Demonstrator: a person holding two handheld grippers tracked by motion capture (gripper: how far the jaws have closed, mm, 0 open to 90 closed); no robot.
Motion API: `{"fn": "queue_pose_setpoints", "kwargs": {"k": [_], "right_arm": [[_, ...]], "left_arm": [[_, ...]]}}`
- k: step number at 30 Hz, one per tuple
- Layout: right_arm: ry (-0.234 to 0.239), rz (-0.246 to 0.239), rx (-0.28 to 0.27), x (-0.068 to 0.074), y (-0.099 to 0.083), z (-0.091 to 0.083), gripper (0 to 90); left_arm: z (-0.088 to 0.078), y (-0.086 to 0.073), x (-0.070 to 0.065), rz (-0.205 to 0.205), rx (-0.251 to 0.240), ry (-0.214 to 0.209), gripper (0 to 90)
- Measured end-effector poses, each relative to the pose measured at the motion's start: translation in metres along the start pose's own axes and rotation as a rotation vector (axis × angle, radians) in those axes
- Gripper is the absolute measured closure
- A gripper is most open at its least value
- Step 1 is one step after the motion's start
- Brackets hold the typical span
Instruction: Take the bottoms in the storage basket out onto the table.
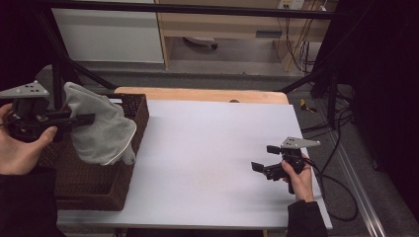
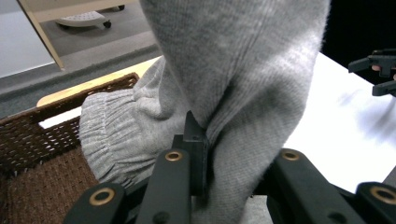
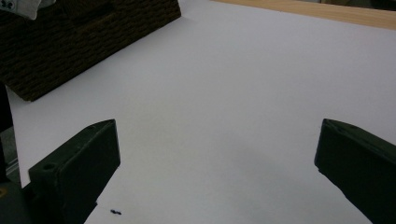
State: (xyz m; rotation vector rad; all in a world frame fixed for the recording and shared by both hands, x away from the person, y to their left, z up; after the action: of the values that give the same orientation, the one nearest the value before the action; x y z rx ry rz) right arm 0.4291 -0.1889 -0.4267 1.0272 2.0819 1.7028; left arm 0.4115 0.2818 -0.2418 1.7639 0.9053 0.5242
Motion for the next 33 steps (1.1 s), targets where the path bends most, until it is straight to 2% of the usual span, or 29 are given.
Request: {"fn": "queue_pose_setpoints", "kwargs": {"k": [16, 22, 28, 33], "right_arm": [[-0.001, -0.002, -0.005, -0.001, 0.001, -0.001, 0.7], [0.001, -0.002, -0.006, 0.000, 0.001, -0.001, 0.7], [0.001, -0.002, -0.008, 0.000, 0.001, -0.002, 0.7], [0.002, -0.002, -0.007, 0.000, 0.001, -0.002, 0.7]], "left_arm": [[0.027, 0.000, -0.024, 0.035, 0.052, -0.067, 75.2], [0.036, 0.003, -0.038, 0.056, 0.070, -0.096, 75.2], [0.048, 0.002, -0.047, 0.082, 0.105, -0.110, 75.2], [0.054, 0.002, -0.055, 0.086, 0.113, -0.127, 75.2]]}}
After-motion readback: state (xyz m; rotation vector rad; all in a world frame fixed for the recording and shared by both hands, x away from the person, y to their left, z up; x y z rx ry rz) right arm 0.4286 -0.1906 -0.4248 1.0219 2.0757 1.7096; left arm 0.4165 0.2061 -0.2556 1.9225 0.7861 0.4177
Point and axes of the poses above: each handheld gripper's, and its own axes: z roughly forward along the jaws, y roughly out of its top, x roughly to its left, the point moved 9 cm from there along z, roughly forward along the jaws, and after that the axes turned 12 degrees about -x, right-handed, at the moved point
